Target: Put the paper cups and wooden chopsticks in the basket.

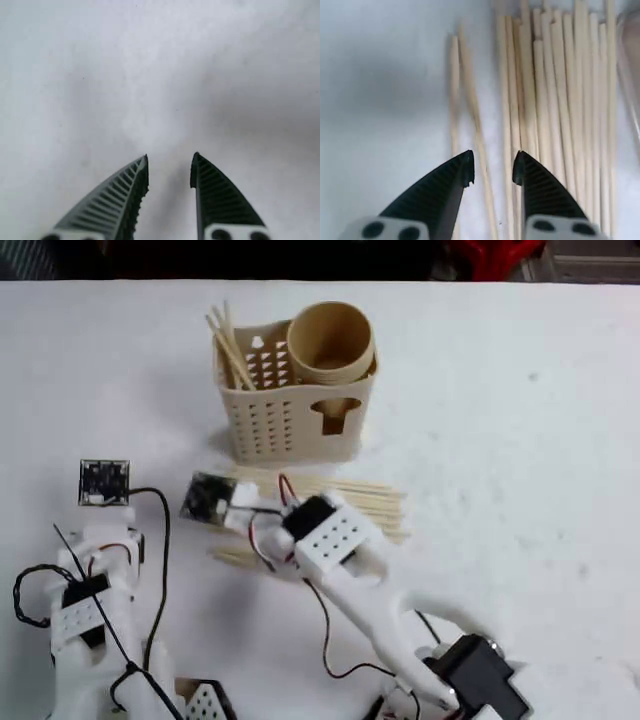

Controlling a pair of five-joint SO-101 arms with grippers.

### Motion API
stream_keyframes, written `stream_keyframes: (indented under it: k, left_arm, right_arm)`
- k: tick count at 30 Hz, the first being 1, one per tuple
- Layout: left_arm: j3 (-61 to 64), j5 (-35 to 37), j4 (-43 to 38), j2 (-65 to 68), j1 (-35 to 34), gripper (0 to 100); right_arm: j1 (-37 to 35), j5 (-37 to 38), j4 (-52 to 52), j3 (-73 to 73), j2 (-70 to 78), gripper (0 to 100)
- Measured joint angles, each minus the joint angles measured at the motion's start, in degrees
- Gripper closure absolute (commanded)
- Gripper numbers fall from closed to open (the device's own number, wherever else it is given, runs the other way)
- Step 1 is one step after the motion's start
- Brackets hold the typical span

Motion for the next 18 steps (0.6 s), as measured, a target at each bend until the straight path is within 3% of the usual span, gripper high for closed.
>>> stream_keyframes:
  k: [7, 18]
  left_arm:
    - [0.00, 0.00, 0.00, 0.00, 0.00, 85]
    - [0.00, 0.00, 0.00, 0.00, 0.00, 85]
  right_arm:
    - [0.09, 0.26, -9.58, 9.93, 0.00, 86.1]
    - [0.09, 2.02, -13.45, 10.99, 3.08, 86.1]
